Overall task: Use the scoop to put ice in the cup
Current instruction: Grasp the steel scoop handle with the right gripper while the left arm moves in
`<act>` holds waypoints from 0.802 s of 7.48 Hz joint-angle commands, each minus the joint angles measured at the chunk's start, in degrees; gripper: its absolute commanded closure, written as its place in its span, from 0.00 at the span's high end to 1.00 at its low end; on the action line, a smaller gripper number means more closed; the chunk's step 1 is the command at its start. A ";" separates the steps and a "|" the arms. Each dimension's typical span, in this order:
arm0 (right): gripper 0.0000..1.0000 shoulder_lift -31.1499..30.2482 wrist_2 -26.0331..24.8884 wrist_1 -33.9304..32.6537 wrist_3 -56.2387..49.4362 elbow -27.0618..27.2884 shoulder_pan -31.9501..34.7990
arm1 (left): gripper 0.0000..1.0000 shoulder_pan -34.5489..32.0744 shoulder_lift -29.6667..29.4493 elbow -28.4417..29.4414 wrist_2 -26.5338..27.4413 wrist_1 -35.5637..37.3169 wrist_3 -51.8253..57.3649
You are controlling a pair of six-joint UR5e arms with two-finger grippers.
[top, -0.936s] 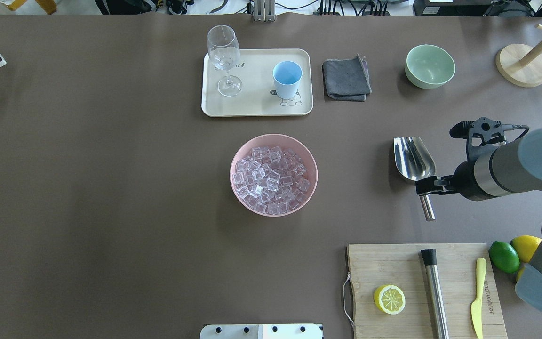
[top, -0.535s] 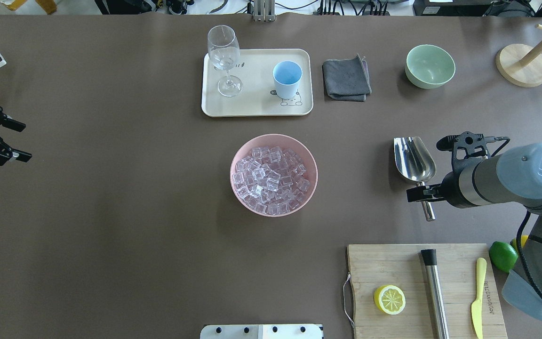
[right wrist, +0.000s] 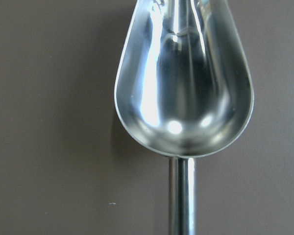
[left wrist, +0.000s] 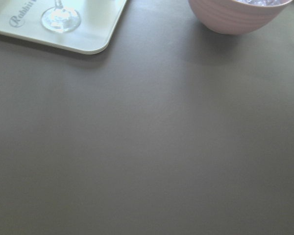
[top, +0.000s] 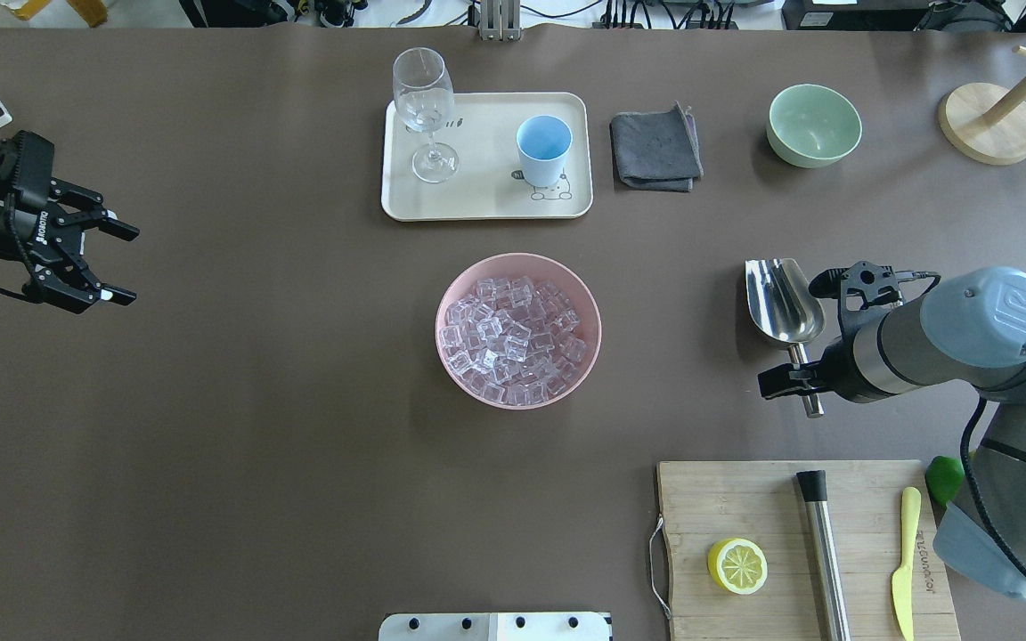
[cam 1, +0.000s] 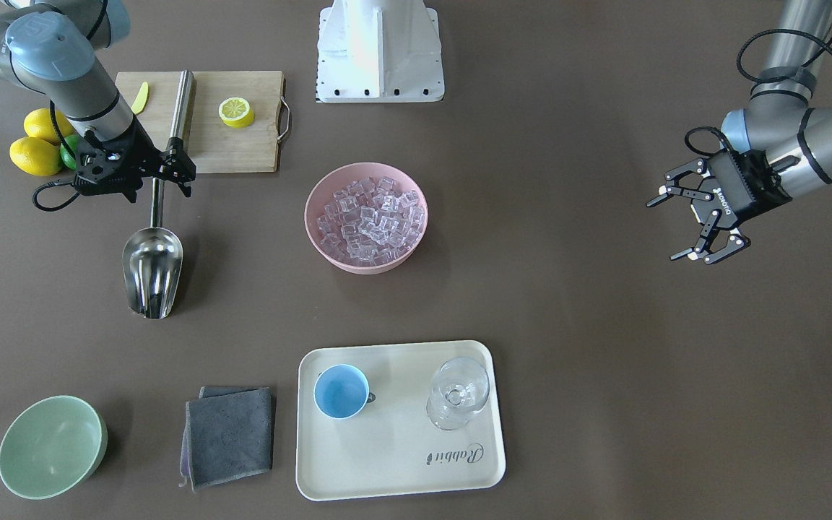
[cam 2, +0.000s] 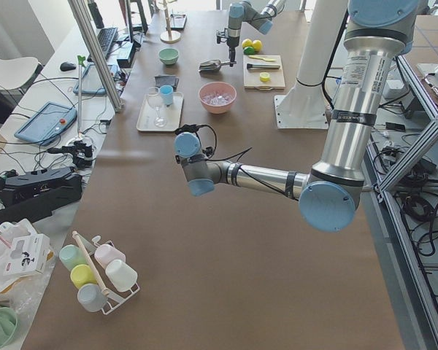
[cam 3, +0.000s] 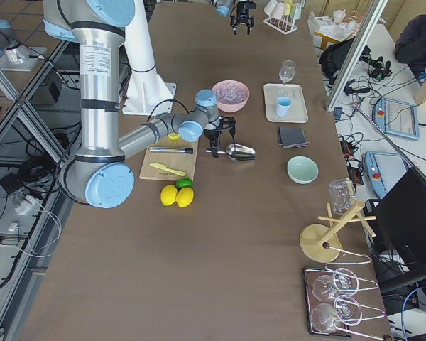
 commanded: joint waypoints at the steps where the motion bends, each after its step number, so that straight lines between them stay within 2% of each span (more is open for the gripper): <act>1: 0.98 1.29 3.56 -4.42 -1.55 -1.47 -0.01 | 0.98 5.44 -4.67 2.56 0.47 -5.39 0.73; 3: 0.98 1.03 4.02 -6.45 -3.94 -1.39 0.34 | 0.98 10.18 -8.46 3.44 4.48 -5.13 0.65; 4: 0.92 1.03 3.93 -6.45 -4.20 -1.56 0.52 | 0.98 12.38 -9.78 3.70 6.25 -3.21 0.65; 5: 0.83 1.12 3.93 -6.54 -4.38 -1.65 0.78 | 0.98 12.57 -9.88 1.88 6.09 2.90 1.34; 6: 0.79 1.20 3.93 -6.54 -4.64 -1.74 0.96 | 0.98 12.75 -10.05 0.64 6.09 8.27 4.22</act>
